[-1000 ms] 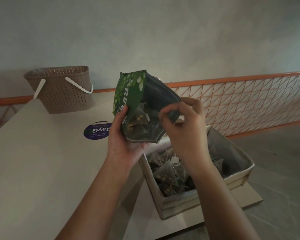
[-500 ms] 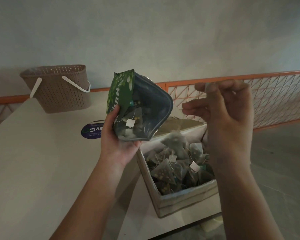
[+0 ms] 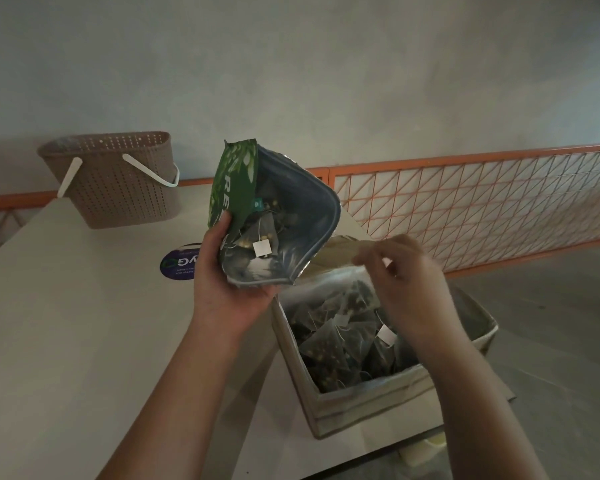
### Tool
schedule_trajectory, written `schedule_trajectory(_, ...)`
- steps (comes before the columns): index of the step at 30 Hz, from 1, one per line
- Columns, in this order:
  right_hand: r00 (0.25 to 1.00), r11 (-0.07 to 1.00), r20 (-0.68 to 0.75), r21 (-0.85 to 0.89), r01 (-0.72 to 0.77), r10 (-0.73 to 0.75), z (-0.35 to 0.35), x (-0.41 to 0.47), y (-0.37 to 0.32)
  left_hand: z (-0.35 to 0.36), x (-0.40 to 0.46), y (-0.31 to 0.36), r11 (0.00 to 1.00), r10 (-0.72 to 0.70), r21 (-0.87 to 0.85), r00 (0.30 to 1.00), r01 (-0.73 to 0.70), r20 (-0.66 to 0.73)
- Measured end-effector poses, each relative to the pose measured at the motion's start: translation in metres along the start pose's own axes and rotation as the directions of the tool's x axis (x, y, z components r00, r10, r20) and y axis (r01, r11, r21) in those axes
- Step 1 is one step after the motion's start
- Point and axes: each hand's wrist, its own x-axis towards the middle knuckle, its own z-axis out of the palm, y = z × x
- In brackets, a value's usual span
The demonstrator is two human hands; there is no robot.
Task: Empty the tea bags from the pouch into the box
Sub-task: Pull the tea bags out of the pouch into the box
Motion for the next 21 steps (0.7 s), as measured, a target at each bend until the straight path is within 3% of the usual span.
schedule_trajectory(2,0.983,0.981,0.180,-0.192,0.013,0.023,0.007,-0.003,0.011,0.001,-0.001,0.001,1.000,-0.006,0.012,1.000,0.006,0.025)
schedule_trajectory(4,0.903,0.941,0.426,-0.326,0.088,0.063,0.010,-0.009,0.018,0.000,-0.001,0.001,1.000,-0.004,0.019,0.999,0.003,0.047)
schedule_trajectory(7,0.785,0.984,0.619,-0.121,0.131,-0.028,0.007,-0.015,0.013,0.000,0.000,0.000,1.000,-0.007,0.006,0.999,0.007,0.037)
schedule_trajectory(9,0.828,0.995,0.551,0.038,0.097,-0.102,0.006,-0.012,0.002,0.001,-0.001,0.000,1.000,-0.007,0.020,1.000,0.007,0.023)
schedule_trajectory(12,0.985,0.986,0.137,0.143,0.088,-0.108,0.009,-0.008,-0.019,0.003,-0.001,0.000,1.000,-0.005,0.011,1.000,0.005,-0.005)
schedule_trajectory(15,0.973,0.956,-0.166,0.218,0.196,-0.161,0.015,-0.006,-0.042,0.005,-0.001,-0.003,1.000,0.014,0.023,0.999,-0.013,-0.049)
schedule_trajectory(18,0.918,0.931,-0.170,0.008,0.365,-0.359,0.032,0.002,-0.059,0.005,-0.001,-0.004,1.000,-0.013,-0.009,0.999,0.013,-0.039)
schedule_trajectory(21,0.917,0.900,-0.022,-0.201,0.387,-0.399,0.050,0.021,-0.071,0.003,-0.002,-0.004,1.000,0.006,0.011,0.999,-0.005,-0.052)
